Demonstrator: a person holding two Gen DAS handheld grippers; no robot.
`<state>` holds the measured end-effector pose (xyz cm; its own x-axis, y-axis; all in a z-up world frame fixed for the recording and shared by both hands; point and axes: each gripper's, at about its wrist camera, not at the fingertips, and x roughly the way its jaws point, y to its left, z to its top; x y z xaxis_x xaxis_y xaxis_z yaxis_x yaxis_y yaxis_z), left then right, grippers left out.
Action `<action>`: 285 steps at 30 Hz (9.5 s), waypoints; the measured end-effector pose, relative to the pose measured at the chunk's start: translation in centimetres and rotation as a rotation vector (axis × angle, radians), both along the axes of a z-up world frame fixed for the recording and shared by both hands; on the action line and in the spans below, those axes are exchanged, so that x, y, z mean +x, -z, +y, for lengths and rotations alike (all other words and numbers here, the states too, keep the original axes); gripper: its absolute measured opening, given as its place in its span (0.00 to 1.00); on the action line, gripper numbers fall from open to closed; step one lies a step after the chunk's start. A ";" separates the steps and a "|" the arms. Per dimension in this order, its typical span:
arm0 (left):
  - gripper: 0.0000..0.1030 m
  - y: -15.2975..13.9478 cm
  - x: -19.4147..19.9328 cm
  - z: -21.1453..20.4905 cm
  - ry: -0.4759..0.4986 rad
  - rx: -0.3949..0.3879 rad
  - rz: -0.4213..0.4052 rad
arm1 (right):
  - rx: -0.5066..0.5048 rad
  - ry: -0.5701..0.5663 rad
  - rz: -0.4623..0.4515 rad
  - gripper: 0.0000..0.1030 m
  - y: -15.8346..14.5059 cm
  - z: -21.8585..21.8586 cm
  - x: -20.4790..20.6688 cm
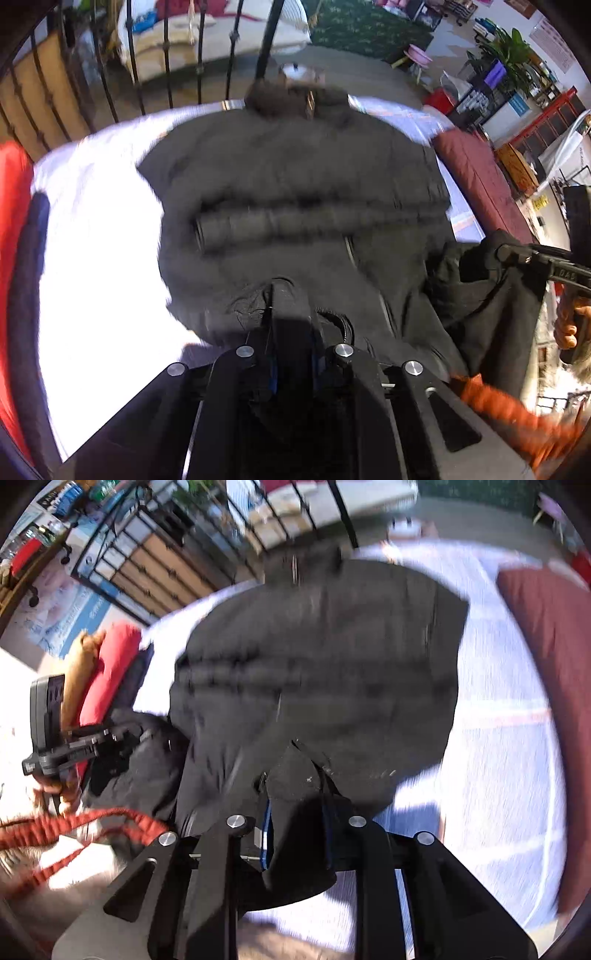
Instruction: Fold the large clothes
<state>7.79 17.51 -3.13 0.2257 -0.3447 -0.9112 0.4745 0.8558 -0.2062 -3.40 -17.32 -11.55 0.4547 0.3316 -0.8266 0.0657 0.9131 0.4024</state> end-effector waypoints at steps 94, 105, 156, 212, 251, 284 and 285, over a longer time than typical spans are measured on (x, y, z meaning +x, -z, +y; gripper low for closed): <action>0.95 9.3 15.4 -7.2 -0.174 0.262 -0.049 | -0.413 -0.015 -0.021 0.95 5.6 2.0 12.1; 0.96 12.8 19.9 -7.8 -0.260 0.284 0.124 | -0.355 -0.002 0.110 0.96 8.8 1.7 15.4; 0.30 11.1 20.2 -3.2 -0.426 -0.060 0.169 | 0.242 0.426 0.131 0.28 8.8 -10.8 14.1; 0.39 -13.4 -24.2 46.9 -1.530 -0.125 -0.393 | 0.302 -0.722 0.084 0.32 -13.5 56.8 39.8; 0.94 -23.6 -16.6 31.0 -1.520 0.399 -0.066 | -0.373 -1.023 -0.216 0.95 -27.5 59.3 18.0; 0.94 -23.1 -18.1 30.6 -1.521 0.399 0.022 | -0.436 -0.974 -0.232 0.95 -26.9 59.3 16.1; 0.94 -23.1 -18.1 30.6 -1.520 0.398 0.021 | -0.436 -0.974 -0.232 0.95 -26.9 59.3 16.1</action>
<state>-10.31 48.09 19.94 0.1105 0.4384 -0.8920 -0.8482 0.5094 0.1453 12.75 42.02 15.38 0.3161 0.3334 -0.8882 -0.7982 0.5994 -0.0591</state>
